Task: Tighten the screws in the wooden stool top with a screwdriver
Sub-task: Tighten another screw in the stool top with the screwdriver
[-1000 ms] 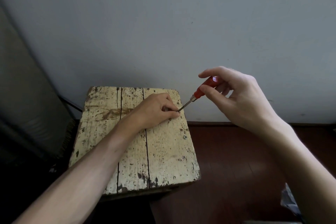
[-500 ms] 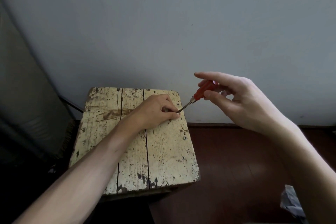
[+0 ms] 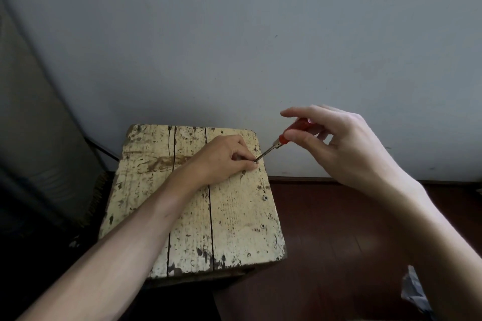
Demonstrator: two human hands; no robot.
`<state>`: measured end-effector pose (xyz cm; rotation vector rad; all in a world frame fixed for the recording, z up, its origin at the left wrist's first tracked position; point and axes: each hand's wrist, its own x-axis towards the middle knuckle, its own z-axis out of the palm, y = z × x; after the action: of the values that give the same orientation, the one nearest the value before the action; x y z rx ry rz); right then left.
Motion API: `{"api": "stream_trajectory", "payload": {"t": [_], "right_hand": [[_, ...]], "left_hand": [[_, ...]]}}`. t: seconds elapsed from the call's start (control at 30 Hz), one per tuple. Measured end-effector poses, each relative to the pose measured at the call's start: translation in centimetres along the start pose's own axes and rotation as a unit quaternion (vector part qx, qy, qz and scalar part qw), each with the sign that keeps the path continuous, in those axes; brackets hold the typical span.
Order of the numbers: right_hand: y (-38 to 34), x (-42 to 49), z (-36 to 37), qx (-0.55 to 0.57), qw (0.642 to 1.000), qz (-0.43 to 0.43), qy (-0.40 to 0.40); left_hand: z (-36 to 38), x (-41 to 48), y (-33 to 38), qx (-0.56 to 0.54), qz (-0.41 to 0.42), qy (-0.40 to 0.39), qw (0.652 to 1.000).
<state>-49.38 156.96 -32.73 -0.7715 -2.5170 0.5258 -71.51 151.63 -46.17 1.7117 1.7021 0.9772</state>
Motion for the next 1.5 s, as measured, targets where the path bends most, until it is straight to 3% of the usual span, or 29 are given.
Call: {"api": "stream_trajectory", "payload": {"t": [0.13,0.67,0.9,1.1,1.5], "right_hand": [[0.3,0.0,-1.0,0.037,0.995,0.005,-0.09],[-0.1,0.3,-0.2,0.01,1.0,0.011,0.0],[-0.2,0.3,-1.2,0.073,0.996,0.005,-0.048],[-0.1,0.4,-1.5,0.076,0.996,-0.007,-0.043],[-0.3,0.3,-0.1,0.054,0.997,0.01,0.045]], "left_hand": [[0.0,0.0,0.0,-0.008,-0.003,0.0,1.0],[0.1,0.1,-0.3,-0.004,-0.002,-0.002,1.0],[0.0,0.1,-0.2,-0.005,0.0,-0.004,1.0],[0.1,0.1,-0.4,-0.007,-0.001,-0.003,1.0],[0.1,0.1,-0.3,0.0,0.002,0.002,1.0]]}}
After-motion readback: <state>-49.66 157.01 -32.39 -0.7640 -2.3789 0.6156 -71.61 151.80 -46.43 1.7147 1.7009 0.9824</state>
